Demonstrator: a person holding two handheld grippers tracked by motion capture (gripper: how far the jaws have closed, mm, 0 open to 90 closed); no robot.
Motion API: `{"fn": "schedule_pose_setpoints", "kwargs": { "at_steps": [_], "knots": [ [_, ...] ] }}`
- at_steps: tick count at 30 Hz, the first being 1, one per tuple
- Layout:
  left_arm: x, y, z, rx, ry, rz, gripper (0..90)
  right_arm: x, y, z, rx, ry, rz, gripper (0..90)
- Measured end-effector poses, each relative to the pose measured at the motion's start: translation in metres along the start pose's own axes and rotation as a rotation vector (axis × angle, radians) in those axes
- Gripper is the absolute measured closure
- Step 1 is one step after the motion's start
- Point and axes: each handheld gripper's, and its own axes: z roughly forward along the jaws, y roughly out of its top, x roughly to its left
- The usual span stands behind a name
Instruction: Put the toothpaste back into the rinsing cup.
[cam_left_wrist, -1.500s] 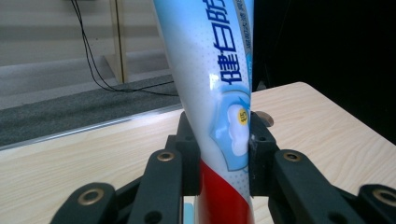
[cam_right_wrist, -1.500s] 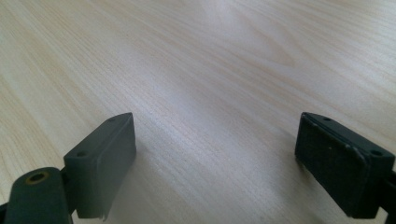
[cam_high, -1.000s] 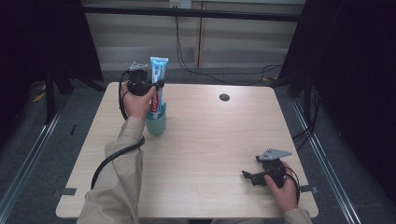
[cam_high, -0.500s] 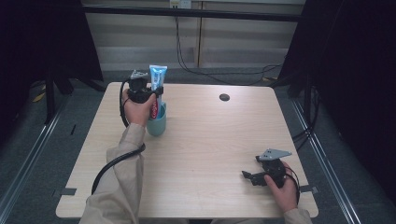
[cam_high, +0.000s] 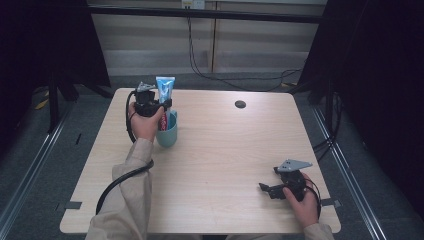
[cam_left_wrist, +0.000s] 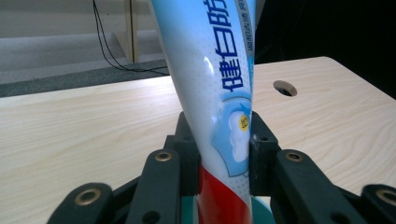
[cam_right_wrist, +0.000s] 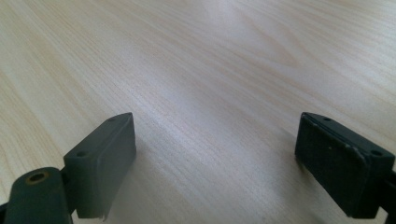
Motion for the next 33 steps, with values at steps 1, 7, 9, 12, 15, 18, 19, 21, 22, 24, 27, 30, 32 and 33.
{"fn": "schedule_pose_setpoints", "kwargs": {
  "at_steps": [1, 7, 9, 12, 15, 18, 19, 21, 22, 24, 27, 30, 32, 33],
  "knots": [
    [0.000, -0.001, 0.000, 0.002, 0.003, -0.003, 71.2, 0.000, 0.000, 0.000, 0.000, 0.000, 0.001, 12.1],
    [0.002, -0.007, -0.001, 0.018, 0.013, -0.003, 70.2, 0.000, 0.000, 0.000, 0.000, 0.000, 0.000, 12.1],
    [0.002, -0.009, -0.001, 0.023, 0.015, -0.001, 69.4, 0.000, 0.000, 0.000, 0.000, 0.000, 0.000, 12.1],
    [0.003, -0.012, -0.003, 0.022, 0.010, -0.008, 69.3, 0.000, 0.000, 0.000, 0.000, 0.000, 0.000, 12.1],
    [0.004, -0.014, -0.004, 0.021, 0.009, -0.010, 69.4, 0.000, 0.000, 0.000, 0.000, 0.000, 0.000, 12.1],
    [0.003, -0.014, -0.005, 0.020, 0.008, -0.006, 69.3, 0.000, 0.000, 0.000, 0.000, 0.000, 0.000, 12.1],
    [0.003, -0.014, -0.005, 0.020, 0.009, -0.004, 69.3, 0.000, 0.000, 0.000, 0.000, 0.000, 0.000, 12.1],
    [0.002, -0.015, -0.005, 0.018, 0.008, -0.006, 69.2, 0.000, 0.000, 0.000, 0.000, 0.000, 0.000, 12.1],
    [0.002, -0.015, -0.005, 0.018, 0.008, -0.003, 69.2, 0.000, 0.000, 0.000, 0.000, 0.000, 0.000, 12.1],
    [0.002, -0.015, -0.006, 0.020, 0.009, -0.001, 69.4, 0.000, 0.000, 0.000, 0.000, 0.000, 0.000, 12.1],
    [0.001, -0.014, -0.008, 0.037, 0.009, -0.004, 69.9, 0.000, 0.000, 0.000, 0.000, 0.000, 0.000, 12.1],
    [0.000, -0.014, -0.009, 0.040, 0.007, -0.001, 70.2, 0.000, 0.000, 0.000, 0.000, 0.000, 0.001, 12.1],
    [0.000, -0.015, -0.010, 0.042, 0.006, -0.004, 70.4, 0.000, 0.000, 0.000, 0.000, 0.000, 0.000, 12.1],
    [-0.001, -0.015, -0.011, 0.045, 0.002, -0.001, 70.4, 0.000, 0.000, 0.000, 0.000, 0.000, 0.000, 12.1]
  ]
}}
